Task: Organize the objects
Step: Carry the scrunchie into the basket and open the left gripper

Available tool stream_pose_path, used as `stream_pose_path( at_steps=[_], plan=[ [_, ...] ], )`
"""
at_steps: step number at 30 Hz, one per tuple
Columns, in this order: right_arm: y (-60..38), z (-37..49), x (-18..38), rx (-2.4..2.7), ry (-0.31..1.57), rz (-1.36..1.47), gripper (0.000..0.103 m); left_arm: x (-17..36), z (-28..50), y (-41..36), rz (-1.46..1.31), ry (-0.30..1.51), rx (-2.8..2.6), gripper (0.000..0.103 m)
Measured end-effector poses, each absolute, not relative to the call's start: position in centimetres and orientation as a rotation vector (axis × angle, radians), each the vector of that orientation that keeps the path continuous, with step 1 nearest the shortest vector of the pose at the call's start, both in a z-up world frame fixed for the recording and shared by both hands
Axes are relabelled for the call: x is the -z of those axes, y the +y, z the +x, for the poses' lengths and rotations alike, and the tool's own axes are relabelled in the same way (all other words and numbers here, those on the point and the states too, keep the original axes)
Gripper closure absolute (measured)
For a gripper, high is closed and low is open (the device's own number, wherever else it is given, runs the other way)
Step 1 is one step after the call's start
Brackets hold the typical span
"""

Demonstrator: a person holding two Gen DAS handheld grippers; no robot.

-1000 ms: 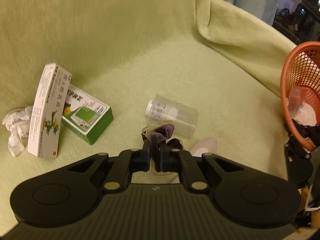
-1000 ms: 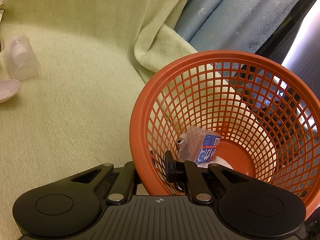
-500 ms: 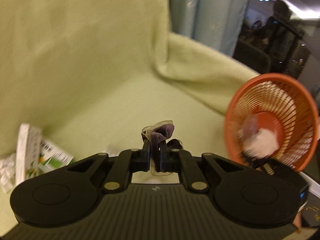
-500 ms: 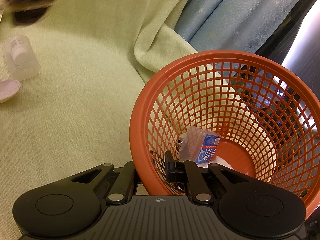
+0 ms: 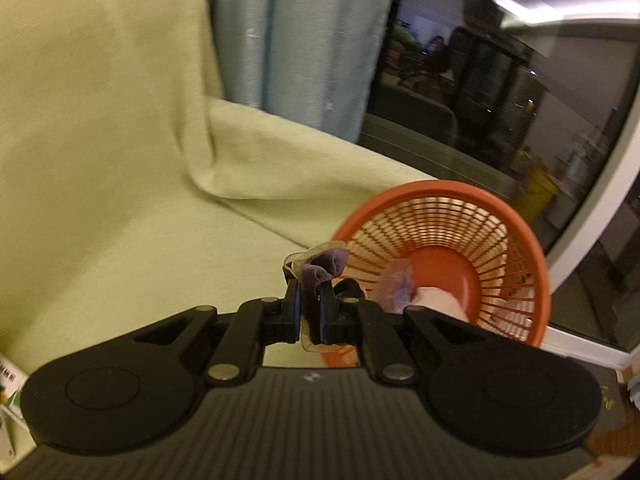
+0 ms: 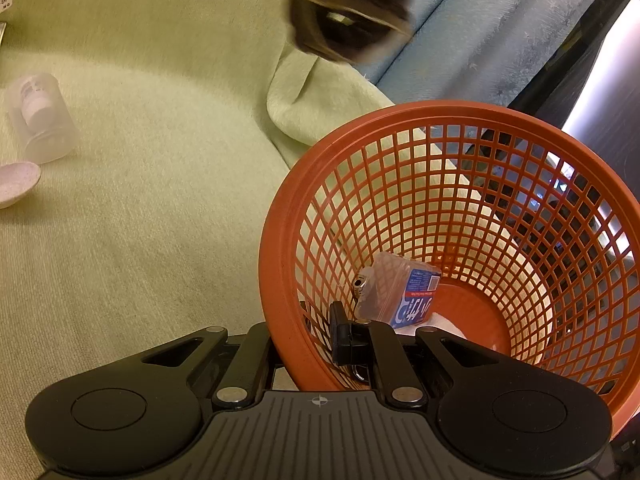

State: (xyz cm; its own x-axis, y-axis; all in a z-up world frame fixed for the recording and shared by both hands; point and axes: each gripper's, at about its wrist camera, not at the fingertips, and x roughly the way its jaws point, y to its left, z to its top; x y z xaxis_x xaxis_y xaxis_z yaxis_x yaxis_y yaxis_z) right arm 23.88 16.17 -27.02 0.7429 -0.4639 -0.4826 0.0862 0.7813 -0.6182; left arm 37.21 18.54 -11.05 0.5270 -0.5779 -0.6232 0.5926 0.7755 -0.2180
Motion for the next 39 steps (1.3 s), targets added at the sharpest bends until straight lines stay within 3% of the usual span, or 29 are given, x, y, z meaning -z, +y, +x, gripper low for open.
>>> stream_pose_path(
  at_steps=[20,24,39],
  plan=[
    [16.4,24.1,27.1,0.322,0.67,-0.601,0.098,11.0,37.4,11.3,0.089,0.775,0.865,0.097],
    [16.4,24.1,27.1,0.323,0.67,-0.6,0.098,11.4,38.1,10.7,0.073,0.785,0.862,0.086],
    [16.4,24.6,27.1,0.323,0.671,-0.596,0.098,10.5,38.6,16.7,0.029,0.76,0.729,0.086]
  ],
)
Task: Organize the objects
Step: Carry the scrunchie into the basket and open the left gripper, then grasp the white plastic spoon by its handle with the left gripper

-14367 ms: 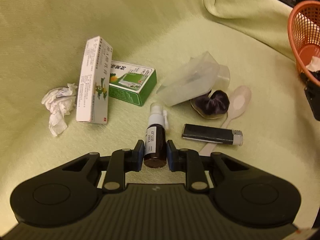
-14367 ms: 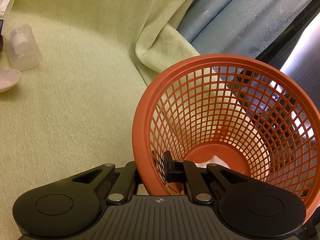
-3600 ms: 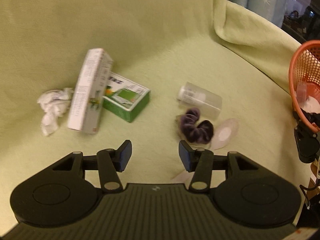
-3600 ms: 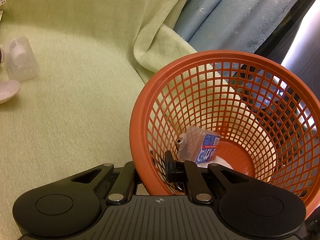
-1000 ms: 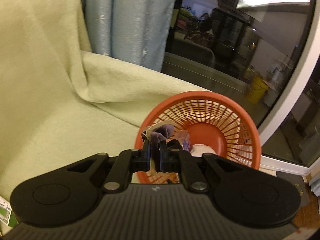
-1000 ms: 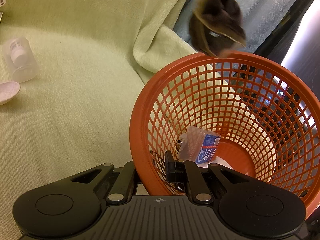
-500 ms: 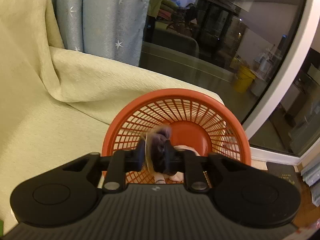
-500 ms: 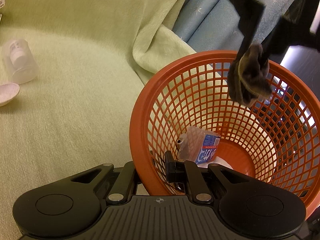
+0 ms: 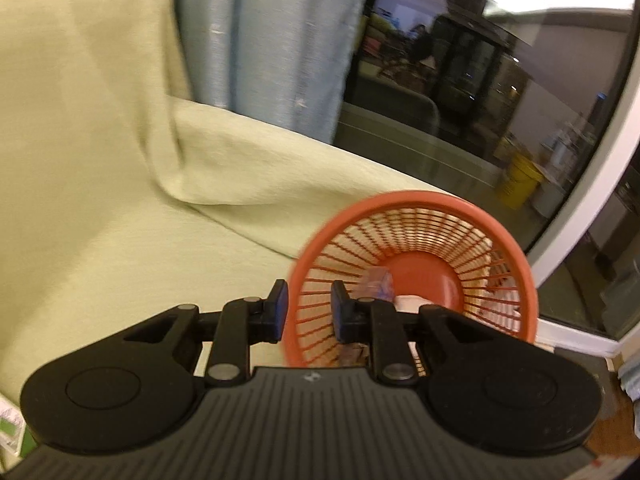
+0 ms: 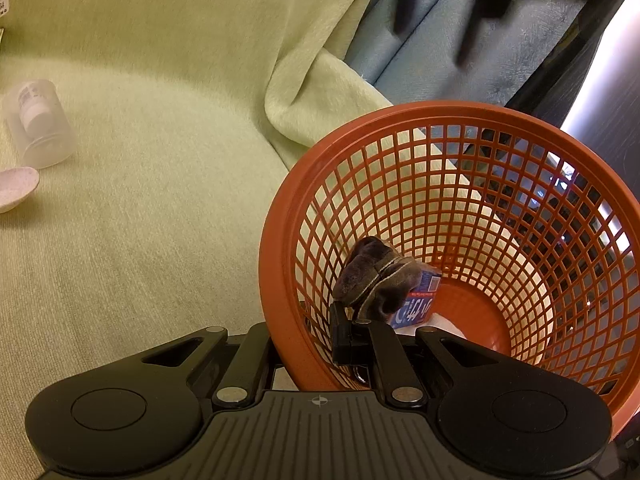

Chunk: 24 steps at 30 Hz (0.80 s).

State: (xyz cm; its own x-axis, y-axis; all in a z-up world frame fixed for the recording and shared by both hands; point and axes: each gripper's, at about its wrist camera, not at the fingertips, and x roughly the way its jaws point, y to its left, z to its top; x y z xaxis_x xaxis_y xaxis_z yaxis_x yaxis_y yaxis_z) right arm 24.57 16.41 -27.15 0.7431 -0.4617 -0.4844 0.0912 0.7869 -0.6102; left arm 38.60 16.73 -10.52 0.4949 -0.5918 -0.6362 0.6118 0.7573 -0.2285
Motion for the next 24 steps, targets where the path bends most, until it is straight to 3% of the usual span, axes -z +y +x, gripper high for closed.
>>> stream_pose_path(
  at_steps=[11,16,24],
  plan=[
    [16.1,24.6,27.0,0.324,0.672,-0.597,0.097,11.1,38.9,28.8,0.024,0.757,0.43,0.081],
    [16.1,24.4,27.0,0.324,0.671,-0.595,0.097,13.4,38.0,32.7,0.049,0.81,0.32,0.075],
    [15.9,24.2,26.9,0.324,0.673,-0.598,0.097,19.2,35.0,33.9,0.118,0.895,0.364,0.074]
  ],
)
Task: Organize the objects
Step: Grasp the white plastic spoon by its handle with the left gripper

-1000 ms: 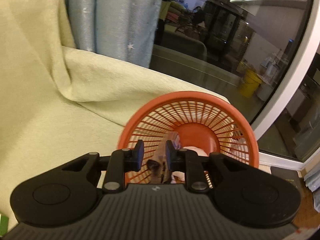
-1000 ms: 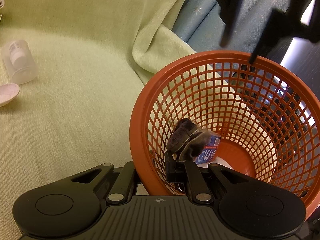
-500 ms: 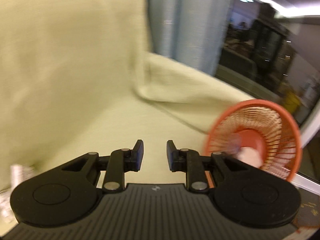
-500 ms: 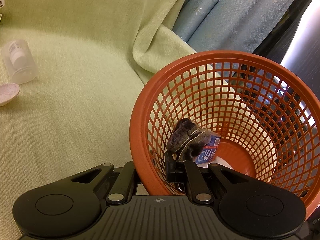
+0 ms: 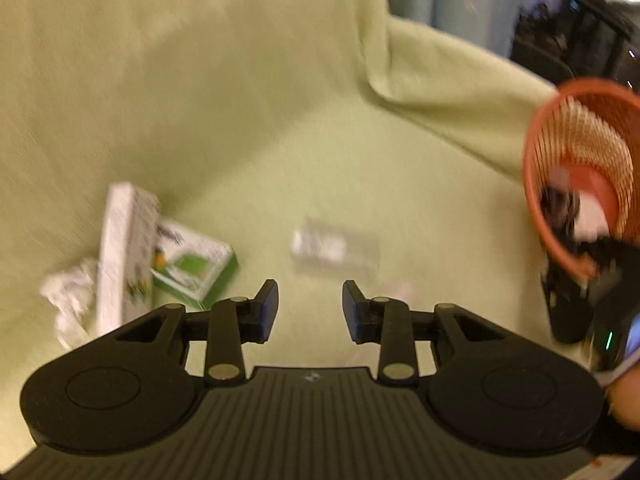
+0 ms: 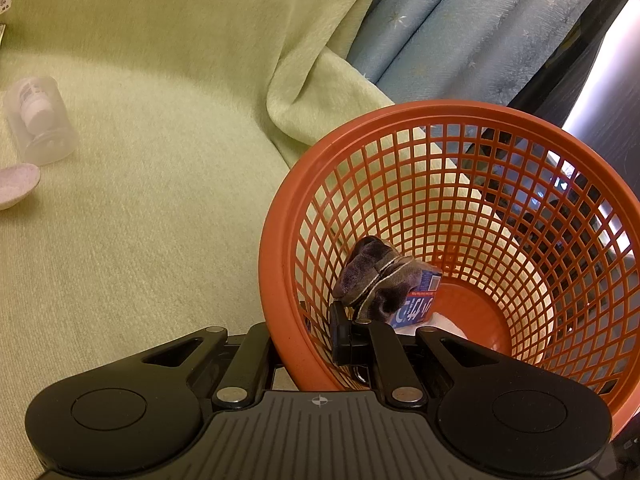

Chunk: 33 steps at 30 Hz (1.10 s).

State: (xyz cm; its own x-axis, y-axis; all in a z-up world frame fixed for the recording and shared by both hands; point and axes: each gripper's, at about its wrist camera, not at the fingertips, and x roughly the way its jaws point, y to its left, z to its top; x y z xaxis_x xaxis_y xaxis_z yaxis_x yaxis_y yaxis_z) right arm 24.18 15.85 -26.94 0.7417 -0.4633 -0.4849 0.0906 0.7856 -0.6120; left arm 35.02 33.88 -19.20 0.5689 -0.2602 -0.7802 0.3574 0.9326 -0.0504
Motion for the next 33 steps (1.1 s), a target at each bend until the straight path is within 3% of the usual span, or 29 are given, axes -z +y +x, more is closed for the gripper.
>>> stream_pose_path(
  at_steps=[8,17,20,22,24,33],
  plan=[
    [15.8,24.1,27.0,0.324,0.673,-0.601,0.097,25.0,32.8,32.6,0.215,0.986,0.445,0.074],
    [15.8,23.9,27.1,0.323,0.672,-0.603,0.097,26.7,33.0,31.4,0.285,1.0,0.461,0.074],
    [15.8,23.9,27.1,0.321,0.672,-0.607,0.097,26.6,32.8,31.3,0.294,1.002,0.47,0.079],
    [15.8,23.9,27.1,0.321,0.671,-0.605,0.097,26.5,32.7,31.2,0.302,1.006,0.48,0.09],
    [15.8,23.9,27.1,0.32,0.671,-0.604,0.097,26.5,32.8,30.9,0.308,1.014,0.482,0.094],
    [15.8,23.9,27.1,0.32,0.67,-0.601,0.097,25.2,32.7,30.7,0.314,0.994,0.453,0.097]
  ],
)
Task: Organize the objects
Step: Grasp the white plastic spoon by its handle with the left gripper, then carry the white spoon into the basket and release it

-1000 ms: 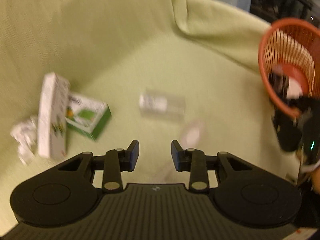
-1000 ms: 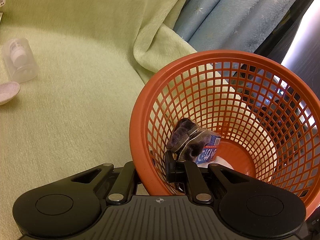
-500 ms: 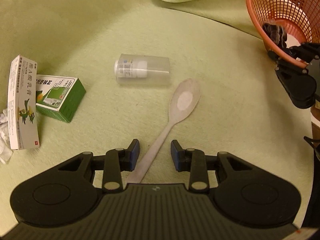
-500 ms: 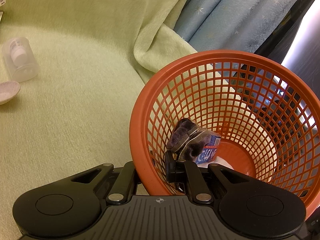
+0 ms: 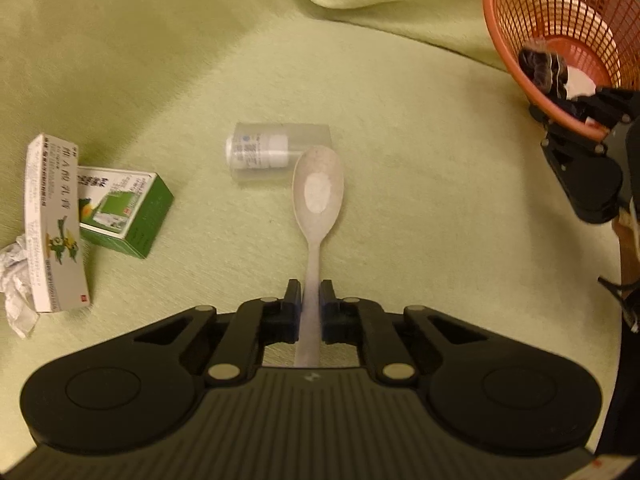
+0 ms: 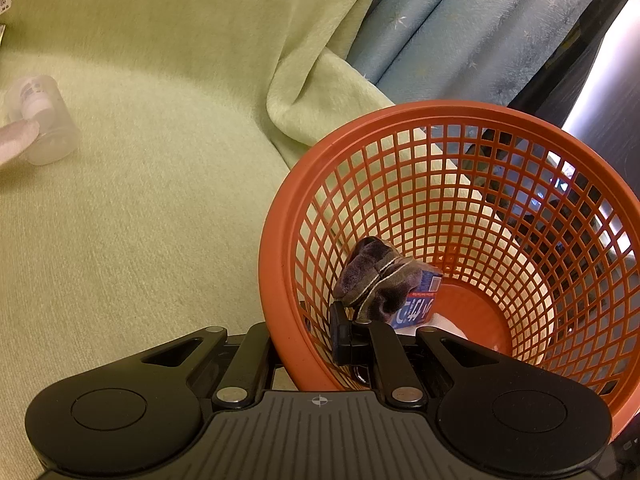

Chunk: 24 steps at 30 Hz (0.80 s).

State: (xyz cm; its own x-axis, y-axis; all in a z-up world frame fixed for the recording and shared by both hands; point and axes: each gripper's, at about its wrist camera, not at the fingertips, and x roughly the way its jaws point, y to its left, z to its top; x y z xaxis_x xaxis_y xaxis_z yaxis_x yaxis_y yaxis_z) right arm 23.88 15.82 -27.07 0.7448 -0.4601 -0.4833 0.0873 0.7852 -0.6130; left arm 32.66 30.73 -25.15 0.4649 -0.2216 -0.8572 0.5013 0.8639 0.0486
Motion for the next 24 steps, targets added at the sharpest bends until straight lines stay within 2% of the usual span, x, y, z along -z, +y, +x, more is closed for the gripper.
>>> stream_pose_path(
  at_steps=[12,24],
  plan=[
    [15.9,23.9,27.0,0.32,0.669,-0.599,0.097,22.4,32.5,30.2,0.32,0.927,0.451,0.097],
    [15.9,24.0,27.0,0.322,0.669,-0.598,0.097,24.5,31.7,30.5,0.252,0.964,0.457,0.097]
  ],
)
